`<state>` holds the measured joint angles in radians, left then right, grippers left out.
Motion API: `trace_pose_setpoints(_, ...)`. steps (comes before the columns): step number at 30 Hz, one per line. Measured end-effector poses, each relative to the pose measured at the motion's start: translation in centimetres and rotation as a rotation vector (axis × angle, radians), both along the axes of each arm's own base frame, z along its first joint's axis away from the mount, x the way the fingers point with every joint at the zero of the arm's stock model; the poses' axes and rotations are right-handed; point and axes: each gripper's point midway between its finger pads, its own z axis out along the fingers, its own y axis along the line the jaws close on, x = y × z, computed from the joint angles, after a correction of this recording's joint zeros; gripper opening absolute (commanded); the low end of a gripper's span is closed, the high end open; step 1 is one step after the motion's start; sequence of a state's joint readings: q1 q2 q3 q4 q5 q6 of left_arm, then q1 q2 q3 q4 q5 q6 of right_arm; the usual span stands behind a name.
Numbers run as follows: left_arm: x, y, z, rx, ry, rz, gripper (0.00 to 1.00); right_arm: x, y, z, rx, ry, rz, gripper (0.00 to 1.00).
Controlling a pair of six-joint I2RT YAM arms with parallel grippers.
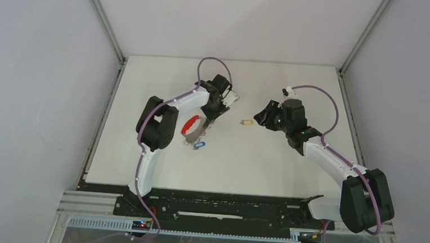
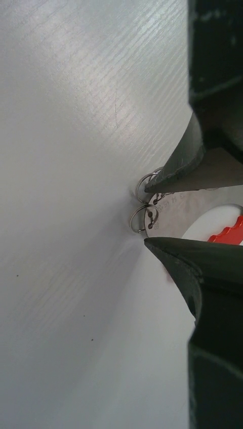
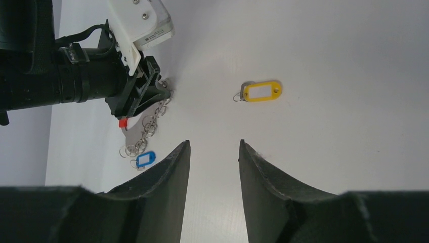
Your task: Put the keys on the keyring
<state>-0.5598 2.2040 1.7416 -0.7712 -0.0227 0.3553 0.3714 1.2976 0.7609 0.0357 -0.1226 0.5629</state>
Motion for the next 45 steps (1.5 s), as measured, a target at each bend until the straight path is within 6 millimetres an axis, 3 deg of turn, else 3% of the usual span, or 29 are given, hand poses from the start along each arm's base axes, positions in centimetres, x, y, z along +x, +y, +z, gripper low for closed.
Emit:
trace_pose_setpoints(5,-0.2,-0.2,0.0,-0.012,0.009,0.010,0.24,0.0,0.0,0.0,0.010,0.001,-0.001,0.36)
trace_pose_setpoints(10,-0.2,-0.2,0.0,-0.015,0.011,0.018,0.01,-0.1,0.2,0.0,0.019,0.004,0.006,0.27)
trace_pose_setpoints(27,-1.6,-1.1,1.0,-0.078,0.066,0.010,0.00,0.0,0.4,0.1,0.036,-0.013,0.020,0.09)
trace_pose_setpoints(37,-3.3,-2.6,4.8,-0.197,0.092,-0.032,0.00,-0.1,1.5,0.4,0.075,-0.042,0.052,0.14)
trace_pose_setpoints(42,-4.2,-2.8,5.3,-0.224,0.124,-0.047,0.00,-0.3,3.2,-0.2,0.089,-0.042,0.108,0.34)
trace_pose_setpoints(45,-5.4,-2.9,6.0,-0.250,0.158,-0.063,0.00,-1.0,5.1,0.0,0.115,-0.066,0.202,0.41)
